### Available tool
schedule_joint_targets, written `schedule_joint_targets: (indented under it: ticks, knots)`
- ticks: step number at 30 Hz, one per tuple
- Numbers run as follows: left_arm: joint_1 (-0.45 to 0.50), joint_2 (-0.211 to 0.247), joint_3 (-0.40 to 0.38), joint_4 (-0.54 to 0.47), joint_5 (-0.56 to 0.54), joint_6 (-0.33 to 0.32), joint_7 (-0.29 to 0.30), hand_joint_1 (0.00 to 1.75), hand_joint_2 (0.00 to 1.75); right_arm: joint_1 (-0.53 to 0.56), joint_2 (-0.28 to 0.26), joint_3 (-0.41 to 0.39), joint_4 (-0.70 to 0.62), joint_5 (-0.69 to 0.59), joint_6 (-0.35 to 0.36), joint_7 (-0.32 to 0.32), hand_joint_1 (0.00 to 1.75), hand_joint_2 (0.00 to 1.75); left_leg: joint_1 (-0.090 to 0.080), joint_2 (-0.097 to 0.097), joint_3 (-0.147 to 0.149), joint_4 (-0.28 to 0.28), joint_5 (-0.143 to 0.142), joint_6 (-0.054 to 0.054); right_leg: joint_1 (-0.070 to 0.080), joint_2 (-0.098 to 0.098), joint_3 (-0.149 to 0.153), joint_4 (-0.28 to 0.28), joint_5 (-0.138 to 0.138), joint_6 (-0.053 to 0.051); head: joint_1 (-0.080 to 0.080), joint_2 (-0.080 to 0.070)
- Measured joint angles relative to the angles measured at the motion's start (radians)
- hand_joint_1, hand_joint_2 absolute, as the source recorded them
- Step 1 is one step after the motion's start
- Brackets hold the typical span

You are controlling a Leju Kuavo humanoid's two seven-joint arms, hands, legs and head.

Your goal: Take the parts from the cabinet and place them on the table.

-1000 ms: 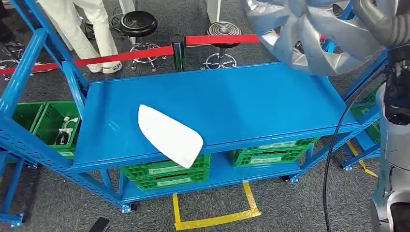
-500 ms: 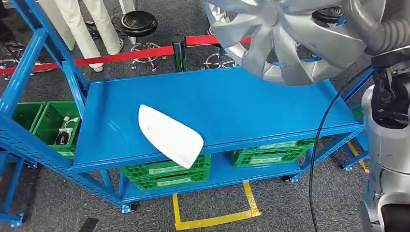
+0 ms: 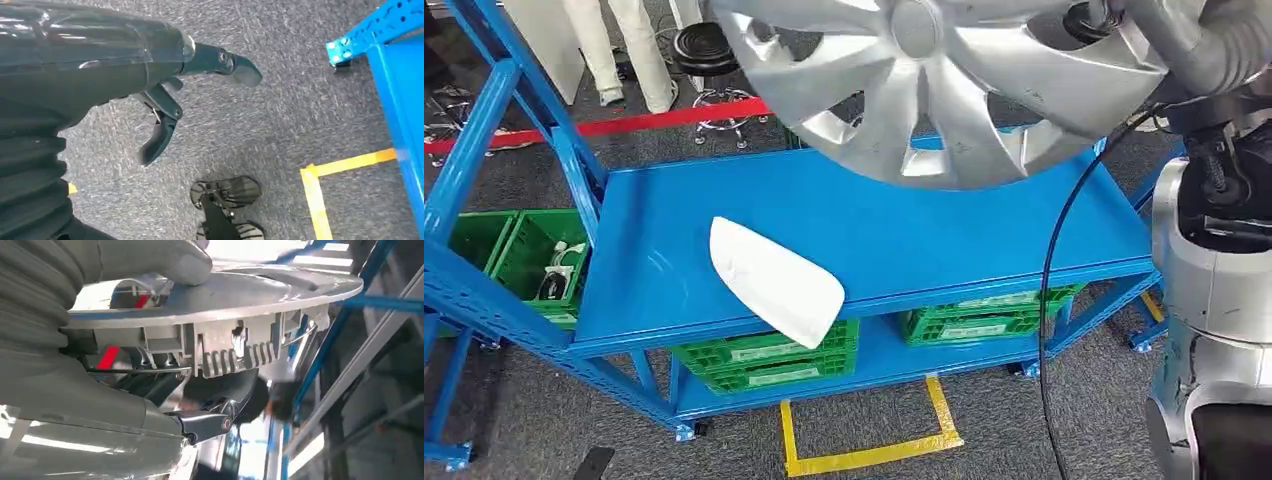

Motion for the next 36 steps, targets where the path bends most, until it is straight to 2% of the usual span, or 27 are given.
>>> schedule_joint_targets:
  ticks: [8,11,13,24,28,36]
  knots:
    - [0.0,0.0,-0.01,-0.008,0.019,0.005,-0.006,0.0,1.75,-0.024,0.028,0.032,0.001,-0.065,-0.004,0.013,1.75,1.75,0.0,0.0,0.0,0.0,0.0,0.0,0.0,0.001,0.0,0.0,0.0,0.0,0.001,0.0]
    - [-0.001,-0.007,-0.017,0.002,0.021,0.005,-0.086,0.0,1.75,-0.026,0.034,0.043,0.001,-0.084,-0.007,0.016,1.75,1.75,0.0,0.0,0.0,0.0,-0.001,0.0,0.0,0.001,0.0,0.0,0.0,0.0,0.001,0.0]
    - [-0.004,-0.016,-0.024,0.017,0.024,-0.007,-0.103,0.0,1.75,-0.026,0.039,0.05,0.002,-0.088,-0.009,0.016,1.75,1.75,0.0,0.0,0.0,0.0,-0.001,0.0,0.0,0.001,0.0,0.0,0.0,0.0,0.0,0.0]
    - [-0.006,-0.026,-0.053,0.022,0.079,-0.006,-0.081,0.0,1.75,-0.027,0.05,0.053,0.0,-0.11,-0.028,0.027,1.75,1.75,0.0,-0.006,0.0,0.0,-0.001,0.0,0.0,0.0,0.0,0.0,0.0,0.0,0.0,0.0]
    - [-0.011,-0.024,-0.06,0.017,0.092,-0.003,-0.05,0.0,1.75,-0.027,0.053,0.058,0.0,-0.112,-0.028,0.027,1.75,1.75,0.0,-0.009,0.0,0.0,-0.001,0.0,0.0,-0.001,0.0,0.0,0.0,0.0,0.0,0.0]
    - [-0.012,-0.021,-0.066,0.003,0.095,-0.001,-0.047,0.0,1.75,-0.028,0.053,0.059,0.0,-0.112,-0.028,0.027,1.75,1.75,0.0,-0.013,0.0,0.0,-0.001,0.0,0.0,-0.004,0.001,0.0,-0.001,-0.001,0.001,0.0]
